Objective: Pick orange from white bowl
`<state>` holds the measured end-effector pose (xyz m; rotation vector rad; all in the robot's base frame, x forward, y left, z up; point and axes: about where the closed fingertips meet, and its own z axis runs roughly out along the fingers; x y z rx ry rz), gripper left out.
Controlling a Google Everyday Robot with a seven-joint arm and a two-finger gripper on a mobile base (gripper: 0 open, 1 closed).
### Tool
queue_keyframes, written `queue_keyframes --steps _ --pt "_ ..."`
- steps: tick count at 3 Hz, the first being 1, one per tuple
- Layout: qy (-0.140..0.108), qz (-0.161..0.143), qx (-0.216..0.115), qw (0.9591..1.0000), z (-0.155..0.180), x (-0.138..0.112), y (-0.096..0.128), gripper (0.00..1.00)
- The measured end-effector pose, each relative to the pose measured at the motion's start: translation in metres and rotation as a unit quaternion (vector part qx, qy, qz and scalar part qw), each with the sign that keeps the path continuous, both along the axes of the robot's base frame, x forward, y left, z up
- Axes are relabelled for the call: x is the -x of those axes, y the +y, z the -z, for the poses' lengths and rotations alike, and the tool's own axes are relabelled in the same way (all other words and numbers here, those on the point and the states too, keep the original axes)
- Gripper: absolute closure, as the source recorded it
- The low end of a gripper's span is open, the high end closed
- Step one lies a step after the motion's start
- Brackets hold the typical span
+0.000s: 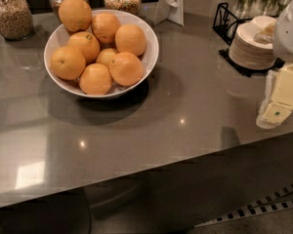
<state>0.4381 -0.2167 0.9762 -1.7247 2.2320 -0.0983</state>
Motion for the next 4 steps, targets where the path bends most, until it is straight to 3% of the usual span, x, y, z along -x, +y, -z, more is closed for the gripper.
queue_keyframes --steps 1,2,4 --pt "0.0 0.0 0.0 1.0 0.0 0.0 0.0 0.0" --pt "-0.022 -0.017 -0.039 0.9989 -0.007 -0.014 0.02 0.0" --pt "-0.077 -0.066 -0.124 0.987 -0.026 -0.07 0.105 0.0"
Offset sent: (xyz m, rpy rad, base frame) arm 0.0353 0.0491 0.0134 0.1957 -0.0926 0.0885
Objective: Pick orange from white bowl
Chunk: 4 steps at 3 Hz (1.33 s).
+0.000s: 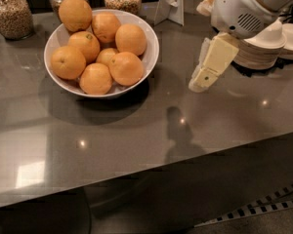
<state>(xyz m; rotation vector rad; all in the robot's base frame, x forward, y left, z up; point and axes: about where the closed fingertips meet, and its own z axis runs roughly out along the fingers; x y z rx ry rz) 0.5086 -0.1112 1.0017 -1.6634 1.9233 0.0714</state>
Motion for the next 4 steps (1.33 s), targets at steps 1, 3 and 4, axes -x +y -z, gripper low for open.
queue_keyframes --steps 1,3,4 --pt "-0.011 -0.01 -0.023 0.9996 -0.004 -0.023 0.043 0.0" --pt "-0.017 -0.025 -0.043 0.9986 -0.009 -0.043 0.094 0.0" --pt "-0.037 -0.033 -0.059 0.997 -0.014 -0.055 0.108 0.0"
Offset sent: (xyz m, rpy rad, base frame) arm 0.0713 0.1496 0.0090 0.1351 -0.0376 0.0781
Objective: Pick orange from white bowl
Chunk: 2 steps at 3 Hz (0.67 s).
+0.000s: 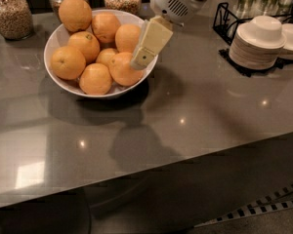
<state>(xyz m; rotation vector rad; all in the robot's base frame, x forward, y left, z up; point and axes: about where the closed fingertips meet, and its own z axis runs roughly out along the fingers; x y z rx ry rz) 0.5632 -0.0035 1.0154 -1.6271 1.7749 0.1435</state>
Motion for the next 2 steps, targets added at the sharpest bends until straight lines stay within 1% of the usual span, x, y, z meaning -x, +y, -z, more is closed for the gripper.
queue_keyframes --steps 1,2 --pt "-0.032 -0.008 -0.027 0.9991 -0.008 -0.029 0.028 0.0" --pt "-0.059 -0.011 -0.055 0.9967 -0.02 -0.059 0.059 0.0"
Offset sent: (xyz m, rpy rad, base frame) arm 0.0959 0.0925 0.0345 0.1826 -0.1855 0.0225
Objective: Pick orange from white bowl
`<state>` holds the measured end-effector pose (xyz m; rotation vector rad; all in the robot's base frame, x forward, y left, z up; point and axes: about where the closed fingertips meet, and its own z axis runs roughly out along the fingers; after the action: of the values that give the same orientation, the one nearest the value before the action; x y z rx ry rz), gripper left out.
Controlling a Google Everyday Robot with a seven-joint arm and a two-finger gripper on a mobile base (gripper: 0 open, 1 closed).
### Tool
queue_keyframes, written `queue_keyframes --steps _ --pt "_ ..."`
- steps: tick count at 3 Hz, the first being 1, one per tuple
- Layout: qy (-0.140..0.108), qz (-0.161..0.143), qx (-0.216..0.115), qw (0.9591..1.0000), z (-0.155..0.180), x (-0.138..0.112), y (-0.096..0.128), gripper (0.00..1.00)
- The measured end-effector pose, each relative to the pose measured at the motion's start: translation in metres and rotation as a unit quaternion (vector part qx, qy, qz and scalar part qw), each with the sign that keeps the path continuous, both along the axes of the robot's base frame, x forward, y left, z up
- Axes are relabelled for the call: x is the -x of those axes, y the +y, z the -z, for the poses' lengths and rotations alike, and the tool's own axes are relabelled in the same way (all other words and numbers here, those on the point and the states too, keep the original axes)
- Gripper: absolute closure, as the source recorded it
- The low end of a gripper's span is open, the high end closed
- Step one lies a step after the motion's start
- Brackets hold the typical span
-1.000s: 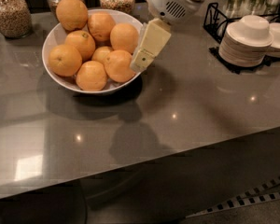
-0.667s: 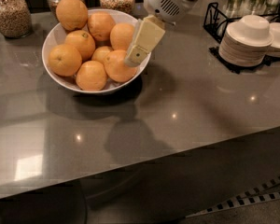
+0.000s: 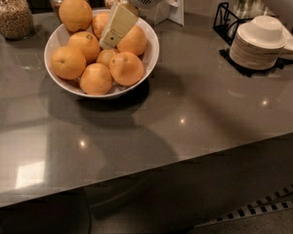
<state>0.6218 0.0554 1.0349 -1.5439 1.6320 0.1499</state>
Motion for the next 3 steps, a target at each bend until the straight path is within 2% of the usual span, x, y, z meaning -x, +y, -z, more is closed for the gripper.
queue_keyframes --steps 1,2,3 --pt "-0.015 0.007 -0.022 0.9996 -0.008 -0.024 0.022 0.0" --pt "-0.018 0.017 -0.045 0.9987 -0.012 -0.042 0.037 0.14" --pt "-0.009 0.022 -0.068 0.9974 -0.01 -0.055 0.048 0.26"
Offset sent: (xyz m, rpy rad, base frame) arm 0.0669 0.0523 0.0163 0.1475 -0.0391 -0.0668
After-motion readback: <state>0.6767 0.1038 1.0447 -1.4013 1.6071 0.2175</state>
